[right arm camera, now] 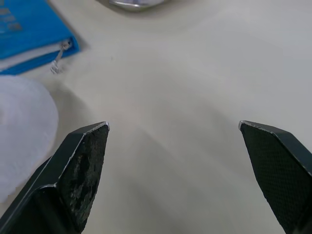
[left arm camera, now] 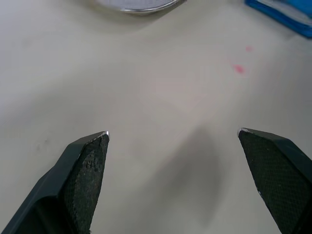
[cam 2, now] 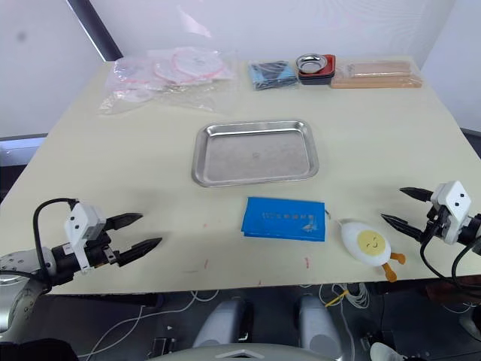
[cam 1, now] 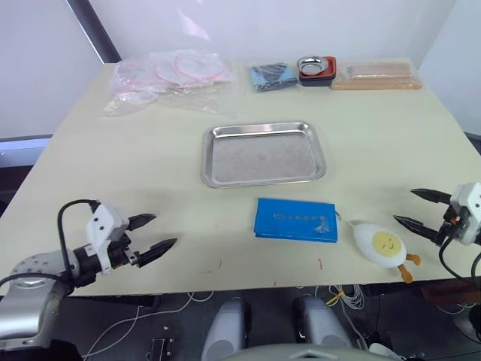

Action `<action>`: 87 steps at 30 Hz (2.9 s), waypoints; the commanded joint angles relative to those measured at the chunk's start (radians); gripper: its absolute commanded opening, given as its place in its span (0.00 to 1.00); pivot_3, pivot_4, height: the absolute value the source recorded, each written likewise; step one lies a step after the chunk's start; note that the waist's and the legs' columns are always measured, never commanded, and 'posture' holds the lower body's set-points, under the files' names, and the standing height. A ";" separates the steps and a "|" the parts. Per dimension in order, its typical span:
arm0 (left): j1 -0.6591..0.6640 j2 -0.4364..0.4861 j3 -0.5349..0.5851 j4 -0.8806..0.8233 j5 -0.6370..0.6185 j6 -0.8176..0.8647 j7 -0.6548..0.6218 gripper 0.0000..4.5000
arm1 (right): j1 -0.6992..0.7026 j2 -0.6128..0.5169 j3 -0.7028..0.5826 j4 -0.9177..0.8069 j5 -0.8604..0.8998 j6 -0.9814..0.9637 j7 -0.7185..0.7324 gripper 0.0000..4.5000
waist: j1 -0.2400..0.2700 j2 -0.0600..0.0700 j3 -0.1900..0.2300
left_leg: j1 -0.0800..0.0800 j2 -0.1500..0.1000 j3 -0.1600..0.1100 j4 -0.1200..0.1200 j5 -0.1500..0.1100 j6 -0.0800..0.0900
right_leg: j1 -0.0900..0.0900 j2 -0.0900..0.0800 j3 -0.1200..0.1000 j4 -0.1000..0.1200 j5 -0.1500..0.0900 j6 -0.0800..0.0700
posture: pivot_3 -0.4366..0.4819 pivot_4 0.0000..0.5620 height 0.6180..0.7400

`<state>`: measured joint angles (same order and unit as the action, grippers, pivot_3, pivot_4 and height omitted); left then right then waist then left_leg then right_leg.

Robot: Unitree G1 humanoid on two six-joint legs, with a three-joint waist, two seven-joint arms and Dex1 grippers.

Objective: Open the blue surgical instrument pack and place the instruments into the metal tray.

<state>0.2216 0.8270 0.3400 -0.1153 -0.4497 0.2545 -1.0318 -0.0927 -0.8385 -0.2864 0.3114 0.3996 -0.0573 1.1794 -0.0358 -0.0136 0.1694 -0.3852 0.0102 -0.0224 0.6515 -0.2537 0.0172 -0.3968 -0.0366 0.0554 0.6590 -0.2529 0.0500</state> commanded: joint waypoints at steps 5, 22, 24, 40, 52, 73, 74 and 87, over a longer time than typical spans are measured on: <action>-0.086 0.018 -0.086 -0.029 0.001 -0.004 -0.076 0.59 | -0.020 0.011 0.035 -0.160 0.042 0.118 0.009 0.70 | 0.001 -0.001 0.000 | -0.001 0.000 -0.001 0.000 0.000 0.000 | 0.000 0.000 -0.001 0.000 0.000 0.000 | 0.48 0.27 1.00; -0.429 -0.075 -0.396 0.137 0.106 -0.035 -0.188 0.00 | -0.216 -0.013 0.373 -0.243 -0.171 0.199 0.090 0.02 | 0.005 -0.001 0.002 | -0.004 -0.001 -0.005 0.002 0.000 0.000 | -0.001 0.001 -0.004 0.001 0.000 0.000 | 0.48 0.27 1.00; -0.450 -0.092 -0.415 0.159 0.121 -0.049 -0.192 0.00 | -0.231 -0.004 0.390 -0.255 -0.173 0.216 0.091 0.02 | 0.006 -0.002 0.002 | -0.004 -0.001 -0.005 0.002 0.000 0.000 | -0.001 0.001 -0.004 0.001 0.000 0.000 | 0.48 0.27 1.00; -0.562 -0.201 -0.494 0.296 0.175 -0.129 -0.219 0.00 | -0.280 0.069 0.436 -0.234 -0.196 0.215 0.091 0.02 | 0.007 -0.002 0.002 | -0.010 -0.002 -0.009 0.005 0.000 0.000 | -0.005 0.001 -0.007 0.003 0.001 0.000 | 0.48 0.27 1.00; -0.591 -0.247 -0.484 0.307 0.152 -0.111 -0.220 0.00 | -0.309 0.120 0.457 -0.224 -0.215 0.213 0.078 0.02 | 0.005 -0.001 0.002 | -0.012 -0.002 -0.011 0.013 0.000 0.000 | -0.004 0.001 -0.009 0.005 0.001 0.000 | 0.48 0.27 1.00; -0.458 -0.142 -0.366 0.220 0.131 -0.104 -0.192 0.00 | -0.478 0.335 0.546 -0.060 -0.300 0.141 0.065 0.02 | -0.007 -0.001 0.002 | -0.011 0.000 -0.011 0.016 0.000 0.000 | -0.004 0.003 -0.010 0.008 0.002 -0.001 | 0.48 0.27 1.00; -0.458 -0.139 -0.362 0.225 0.133 -0.107 -0.193 0.00 | -0.482 0.341 0.547 -0.055 -0.302 0.138 0.067 0.02 | -0.006 -0.001 0.002 | -0.011 0.000 -0.011 0.016 0.000 0.000 | -0.004 0.003 -0.010 0.008 0.002 -0.001 | 0.48 0.27 1.00; -0.413 -0.109 -0.323 0.196 0.126 -0.126 -0.167 0.00 | -0.483 0.257 0.458 -0.030 -0.273 0.079 0.075 0.02 | -0.003 -0.001 0.003 | -0.012 0.000 -0.011 0.016 0.000 0.000 | -0.004 0.002 -0.010 0.008 0.002 -0.001 | 0.48 0.27 1.00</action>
<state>-0.2019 0.6968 -0.0161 0.1178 -0.3053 0.1388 -1.1968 -0.5649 -0.5531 0.2277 0.2981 0.0959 0.0471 1.2561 -0.0385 -0.0142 0.1720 -0.3970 0.0098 -0.0335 0.6671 -0.2535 0.0171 -0.4011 -0.0350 0.0454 0.6665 -0.2512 0.0489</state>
